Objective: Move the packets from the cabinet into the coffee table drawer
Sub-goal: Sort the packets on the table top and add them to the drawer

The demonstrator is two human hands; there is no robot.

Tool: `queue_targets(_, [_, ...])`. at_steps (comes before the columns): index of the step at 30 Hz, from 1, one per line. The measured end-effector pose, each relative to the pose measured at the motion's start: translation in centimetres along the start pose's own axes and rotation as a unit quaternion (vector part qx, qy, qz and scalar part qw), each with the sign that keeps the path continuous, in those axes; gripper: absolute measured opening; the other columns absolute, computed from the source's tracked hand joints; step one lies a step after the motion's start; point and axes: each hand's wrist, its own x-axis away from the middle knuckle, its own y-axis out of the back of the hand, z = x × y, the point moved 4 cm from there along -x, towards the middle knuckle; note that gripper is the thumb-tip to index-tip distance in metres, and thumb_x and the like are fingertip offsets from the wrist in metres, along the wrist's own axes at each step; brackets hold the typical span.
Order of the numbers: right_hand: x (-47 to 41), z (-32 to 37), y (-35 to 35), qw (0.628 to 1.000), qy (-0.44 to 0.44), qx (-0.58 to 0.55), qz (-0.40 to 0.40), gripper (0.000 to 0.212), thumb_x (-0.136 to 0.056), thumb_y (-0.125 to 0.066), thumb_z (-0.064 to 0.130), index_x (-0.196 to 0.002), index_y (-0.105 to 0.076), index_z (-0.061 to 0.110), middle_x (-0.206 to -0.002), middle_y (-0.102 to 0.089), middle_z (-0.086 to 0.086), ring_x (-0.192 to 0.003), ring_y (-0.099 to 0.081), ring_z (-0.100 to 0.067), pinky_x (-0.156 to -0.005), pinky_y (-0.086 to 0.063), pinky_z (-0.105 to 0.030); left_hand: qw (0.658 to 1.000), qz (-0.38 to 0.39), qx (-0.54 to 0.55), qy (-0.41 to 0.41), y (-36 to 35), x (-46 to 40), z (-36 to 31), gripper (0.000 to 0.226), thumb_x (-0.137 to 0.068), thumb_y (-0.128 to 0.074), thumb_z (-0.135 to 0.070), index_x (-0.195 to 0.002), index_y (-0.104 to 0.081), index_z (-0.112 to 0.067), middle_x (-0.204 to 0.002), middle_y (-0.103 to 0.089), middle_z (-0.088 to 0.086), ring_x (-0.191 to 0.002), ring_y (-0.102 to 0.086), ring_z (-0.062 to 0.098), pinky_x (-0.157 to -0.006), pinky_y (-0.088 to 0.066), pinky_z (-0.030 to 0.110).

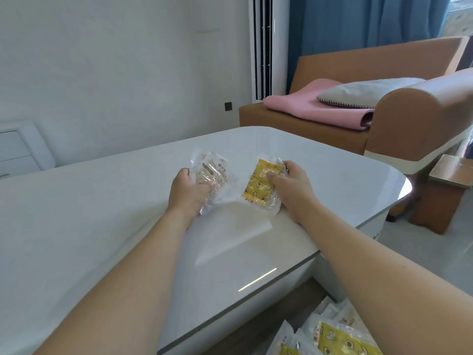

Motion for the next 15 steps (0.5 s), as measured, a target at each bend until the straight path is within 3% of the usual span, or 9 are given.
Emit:
queue_targets(2, [1.4,0.3,-0.1,1.000,-0.010,0.017,0.017,0.013,-0.084,-0.063,0.013,-0.090,-0.063,0.025,-0.092,-0.072,-0.005,-0.074,-0.073,-0.018,-0.066,-0.061,-0.041,0.999,0.030,0.011,0.009,0.4,1.5,-0.4,0.024,-0.076,-0.076,-0.022,-0.096,-0.063,-0.018,-0.097,-0.071,0.001,-0.090,-0.069,0.025,-0.082,-0.058,0.046])
queue_targets(6, [5.2,0.7,0.2,0.998,-0.038,-0.007,0.057,0.013,-0.084,-0.065,0.013,-0.095,-0.064,0.021,-0.094,-0.073,-0.008,-0.080,-0.074,-0.024,-0.073,-0.060,-0.049,0.998,0.046,0.038,0.018,2.1,5.8,-0.8,0.021,-0.076,-0.075,-0.030,-0.092,-0.069,-0.017,-0.089,-0.077,-0.001,-0.084,-0.074,0.024,-0.083,-0.059,0.051])
queue_targets(8, [7.4,0.9,0.5,0.997,-0.044,-0.002,0.070,0.012,-0.087,-0.065,0.013,-0.097,-0.063,0.020,-0.095,-0.074,-0.008,-0.081,-0.074,-0.024,-0.073,-0.060,-0.046,0.997,0.038,0.058,0.025,3.1,7.9,-1.0,0.025,-0.076,-0.075,-0.036,-0.092,-0.069,-0.017,-0.088,-0.077,-0.001,-0.084,-0.074,0.024,-0.082,-0.059,0.048])
queue_targets(12, [11.9,1.7,0.7,0.995,-0.060,0.007,0.081,0.012,-0.092,-0.059,0.011,-0.101,-0.061,0.018,-0.091,-0.074,-0.003,-0.074,-0.074,-0.018,-0.054,-0.057,-0.029,0.997,0.001,0.074,0.029,5.4,12.1,-1.3,0.022,-0.083,-0.069,-0.041,-0.089,-0.067,-0.019,-0.086,-0.076,-0.005,-0.084,-0.074,0.019,-0.077,-0.059,0.037])
queue_targets(15, [15.0,2.4,0.5,0.993,-0.082,-0.017,0.078,0.013,-0.094,-0.056,0.007,-0.103,-0.061,0.015,-0.093,-0.074,-0.005,-0.075,-0.074,-0.017,-0.055,-0.056,-0.027,0.991,-0.010,0.121,0.057,7.0,14.9,-1.3,0.014,-0.089,-0.064,-0.034,-0.089,-0.068,-0.021,-0.088,-0.077,-0.005,-0.086,-0.074,0.019,-0.079,-0.058,0.037])
